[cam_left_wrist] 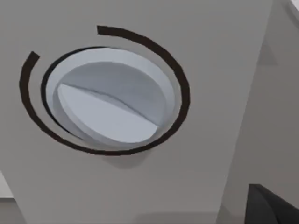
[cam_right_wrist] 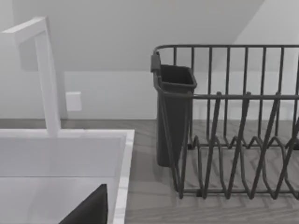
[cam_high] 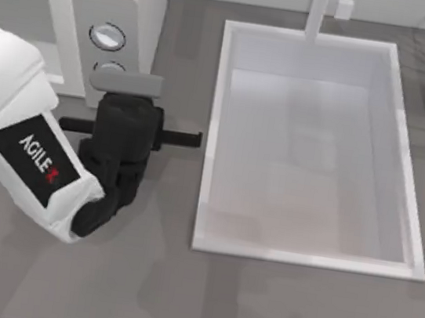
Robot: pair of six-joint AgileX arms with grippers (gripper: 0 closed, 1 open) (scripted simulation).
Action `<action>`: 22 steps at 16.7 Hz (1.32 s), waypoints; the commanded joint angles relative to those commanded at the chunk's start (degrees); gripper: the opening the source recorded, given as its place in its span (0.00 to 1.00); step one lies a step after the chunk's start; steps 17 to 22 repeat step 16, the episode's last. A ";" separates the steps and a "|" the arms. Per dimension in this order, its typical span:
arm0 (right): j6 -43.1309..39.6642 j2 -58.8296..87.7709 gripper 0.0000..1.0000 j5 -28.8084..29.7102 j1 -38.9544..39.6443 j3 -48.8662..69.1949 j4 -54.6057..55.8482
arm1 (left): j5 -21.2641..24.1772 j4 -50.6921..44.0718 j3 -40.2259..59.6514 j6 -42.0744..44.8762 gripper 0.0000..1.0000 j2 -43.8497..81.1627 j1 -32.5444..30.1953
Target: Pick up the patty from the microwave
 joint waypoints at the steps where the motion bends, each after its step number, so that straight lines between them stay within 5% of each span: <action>1: 0.00 0.00 1.00 0.00 0.00 0.00 0.00 | 0.00 0.00 0.00 0.00 0.30 0.00 0.00; 10: 0.00 0.00 1.00 0.00 0.00 0.00 0.00 | 0.00 0.00 0.00 0.00 0.98 0.00 0.00; 22: 0.00 0.00 1.00 0.00 0.00 0.00 0.00 | 0.00 0.00 0.00 0.00 1.00 0.00 0.00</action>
